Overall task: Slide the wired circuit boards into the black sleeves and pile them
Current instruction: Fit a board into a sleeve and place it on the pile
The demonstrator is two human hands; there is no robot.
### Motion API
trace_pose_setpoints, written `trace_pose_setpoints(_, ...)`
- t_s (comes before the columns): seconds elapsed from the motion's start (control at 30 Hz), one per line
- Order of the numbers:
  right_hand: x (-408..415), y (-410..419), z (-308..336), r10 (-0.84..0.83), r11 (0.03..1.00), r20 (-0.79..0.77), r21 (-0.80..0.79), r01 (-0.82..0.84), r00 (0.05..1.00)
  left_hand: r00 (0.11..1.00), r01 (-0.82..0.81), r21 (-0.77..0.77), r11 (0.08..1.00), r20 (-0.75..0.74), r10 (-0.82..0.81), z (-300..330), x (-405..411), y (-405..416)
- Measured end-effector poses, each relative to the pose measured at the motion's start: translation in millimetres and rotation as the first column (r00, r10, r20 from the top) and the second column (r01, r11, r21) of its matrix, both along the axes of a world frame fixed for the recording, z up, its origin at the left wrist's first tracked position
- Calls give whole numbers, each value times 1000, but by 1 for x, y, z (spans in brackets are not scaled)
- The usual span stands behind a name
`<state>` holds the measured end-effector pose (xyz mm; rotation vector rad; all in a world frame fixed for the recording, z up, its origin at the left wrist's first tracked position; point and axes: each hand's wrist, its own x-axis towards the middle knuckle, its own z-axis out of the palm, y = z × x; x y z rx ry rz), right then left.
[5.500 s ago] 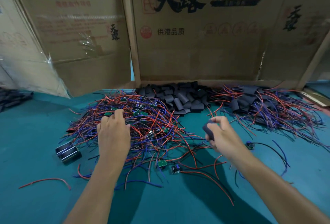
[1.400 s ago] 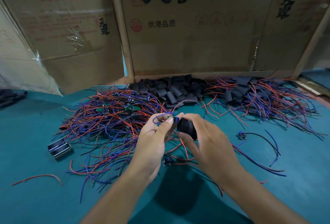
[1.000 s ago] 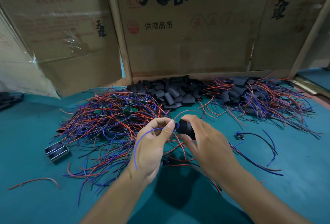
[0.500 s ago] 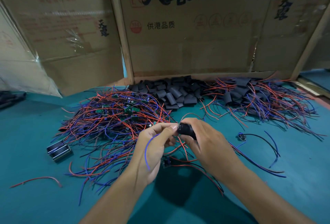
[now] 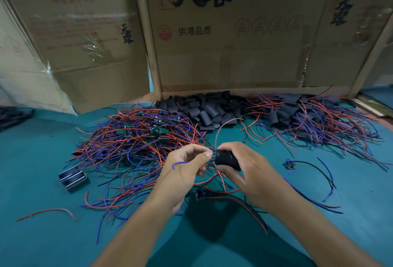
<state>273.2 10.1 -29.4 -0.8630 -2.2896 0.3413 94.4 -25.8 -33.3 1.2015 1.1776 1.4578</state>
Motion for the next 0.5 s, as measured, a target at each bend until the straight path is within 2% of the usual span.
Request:
trace_pose_setpoints(0.3,0,2,-4,49,999,46,-10,-49,998,950,218,-197,956,265,-163,2,-3,-1)
trace_pose_setpoints(0.5,0,3,-7,77,997,82,-16,-76,994,930,281,-306,909,321,-180,-1,-5,0)
